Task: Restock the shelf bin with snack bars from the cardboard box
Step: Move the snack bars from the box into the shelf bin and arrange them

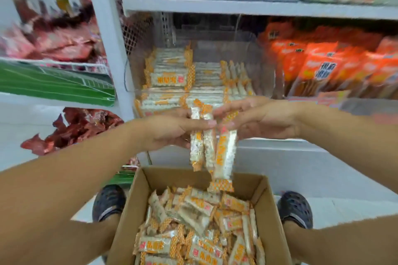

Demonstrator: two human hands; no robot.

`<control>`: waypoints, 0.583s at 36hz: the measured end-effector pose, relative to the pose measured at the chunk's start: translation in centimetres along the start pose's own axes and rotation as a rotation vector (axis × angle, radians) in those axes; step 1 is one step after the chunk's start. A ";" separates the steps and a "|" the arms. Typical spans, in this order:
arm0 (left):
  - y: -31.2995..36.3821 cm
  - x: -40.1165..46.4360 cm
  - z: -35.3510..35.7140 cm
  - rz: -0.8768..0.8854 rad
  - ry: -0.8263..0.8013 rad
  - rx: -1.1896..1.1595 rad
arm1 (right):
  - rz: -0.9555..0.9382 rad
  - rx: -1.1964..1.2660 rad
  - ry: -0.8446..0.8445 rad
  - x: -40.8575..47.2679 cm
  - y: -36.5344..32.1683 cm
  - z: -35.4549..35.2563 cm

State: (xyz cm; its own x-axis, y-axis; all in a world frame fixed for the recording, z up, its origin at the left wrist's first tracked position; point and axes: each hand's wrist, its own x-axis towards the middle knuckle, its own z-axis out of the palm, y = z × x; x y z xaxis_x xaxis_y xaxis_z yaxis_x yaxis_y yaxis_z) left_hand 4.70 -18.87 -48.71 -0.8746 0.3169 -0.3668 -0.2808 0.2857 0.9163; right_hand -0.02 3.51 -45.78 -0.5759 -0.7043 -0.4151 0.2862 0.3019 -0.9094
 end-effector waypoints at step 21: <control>6.7 2.7 -4.2 0.163 0.069 -0.376 | -0.380 0.357 0.222 5.9 -7.0 -1.2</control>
State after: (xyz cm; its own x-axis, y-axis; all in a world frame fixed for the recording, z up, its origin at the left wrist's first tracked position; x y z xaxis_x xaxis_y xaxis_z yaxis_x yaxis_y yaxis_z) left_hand -1.23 -19.91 -42.85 -0.9406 0.2653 -0.2119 -0.2497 -0.1176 0.9612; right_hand -6.34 -1.97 -41.89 -0.8253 -0.5573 -0.0915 0.2463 -0.2093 -0.9463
